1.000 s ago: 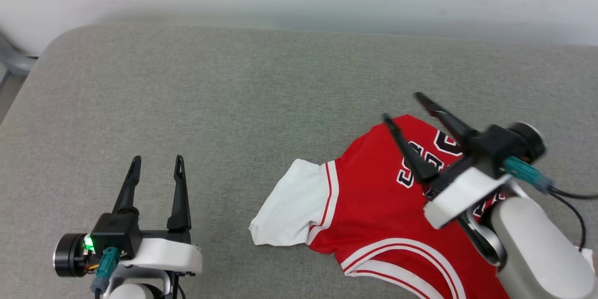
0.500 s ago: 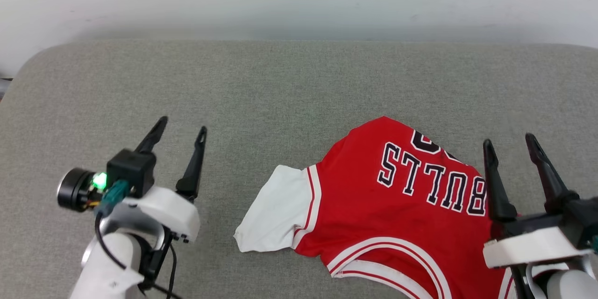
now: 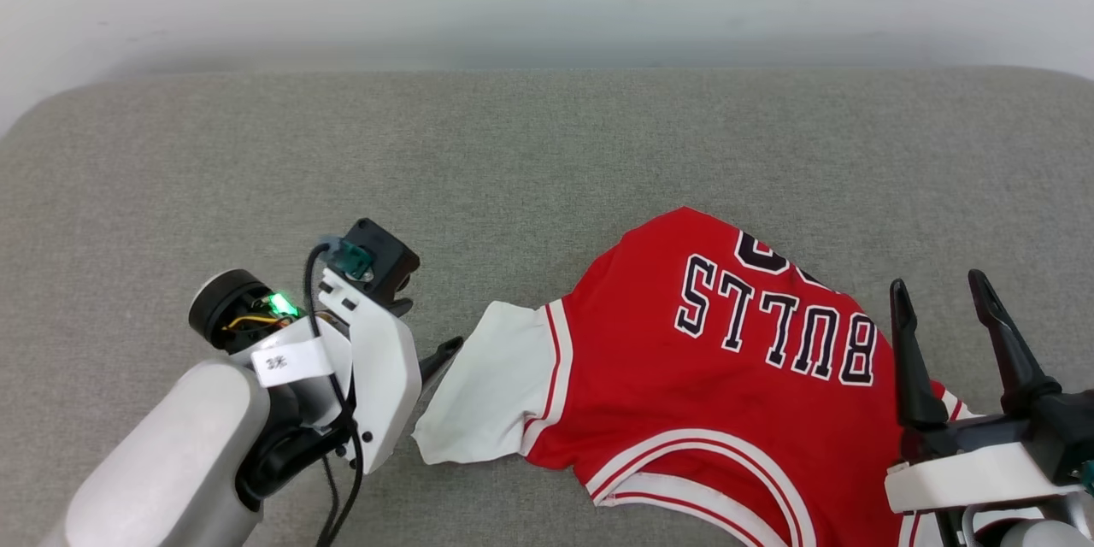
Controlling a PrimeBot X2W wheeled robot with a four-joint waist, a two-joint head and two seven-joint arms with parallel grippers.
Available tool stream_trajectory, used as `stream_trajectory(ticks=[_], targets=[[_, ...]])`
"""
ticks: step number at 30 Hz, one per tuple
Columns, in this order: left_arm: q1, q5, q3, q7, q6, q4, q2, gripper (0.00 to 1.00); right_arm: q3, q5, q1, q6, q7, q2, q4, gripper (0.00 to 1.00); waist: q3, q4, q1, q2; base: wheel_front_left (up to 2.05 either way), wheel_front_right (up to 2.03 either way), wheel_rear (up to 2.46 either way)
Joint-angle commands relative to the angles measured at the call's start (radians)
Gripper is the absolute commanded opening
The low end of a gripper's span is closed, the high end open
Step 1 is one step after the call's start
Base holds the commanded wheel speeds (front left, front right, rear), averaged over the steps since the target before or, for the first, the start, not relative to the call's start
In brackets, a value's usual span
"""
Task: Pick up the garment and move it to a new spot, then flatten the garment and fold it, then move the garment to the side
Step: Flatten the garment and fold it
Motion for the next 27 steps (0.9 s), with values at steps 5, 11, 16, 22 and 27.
stream_trajectory(ticks=[5,11,16,22,27], targets=[[-0.068,-0.109,-0.143,0.138,0.0,0.007,0.076,1.0,0.016,-0.012,-0.029,-0.001,-0.007,0.006,0.005,1.0,0.024,-0.026,0.0,0.0,0.0,0.0,0.0],[-0.109,-0.188,-0.237,0.185,0.0,0.07,0.107,1.0,0.031,-0.01,-0.054,-0.001,-0.009,0.007,0.014,1.0,0.055,-0.053,0.0,0.0,0.0,0.0,0.0],[-0.13,-0.2,-0.3,0.169,0.0,0.139,0.119,1.0,0.038,-0.002,-0.073,-0.001,-0.01,0.007,0.021,1.0,0.085,-0.069,0.0,0.0,0.0,0.0,0.0],[-0.131,-0.221,-0.373,0.167,0.0,0.21,0.126,1.0,0.043,0.001,-0.09,-0.001,-0.011,0.007,0.025,1.0,0.114,-0.083,0.0,0.0,0.0,0.0,0.0],[-0.118,-0.244,-0.468,0.174,0.0,0.25,0.125,1.0,0.043,0.0,-0.099,-0.001,-0.012,0.007,0.025,1.0,0.129,-0.088,0.0,0.0,0.0,0.0,0.0]])
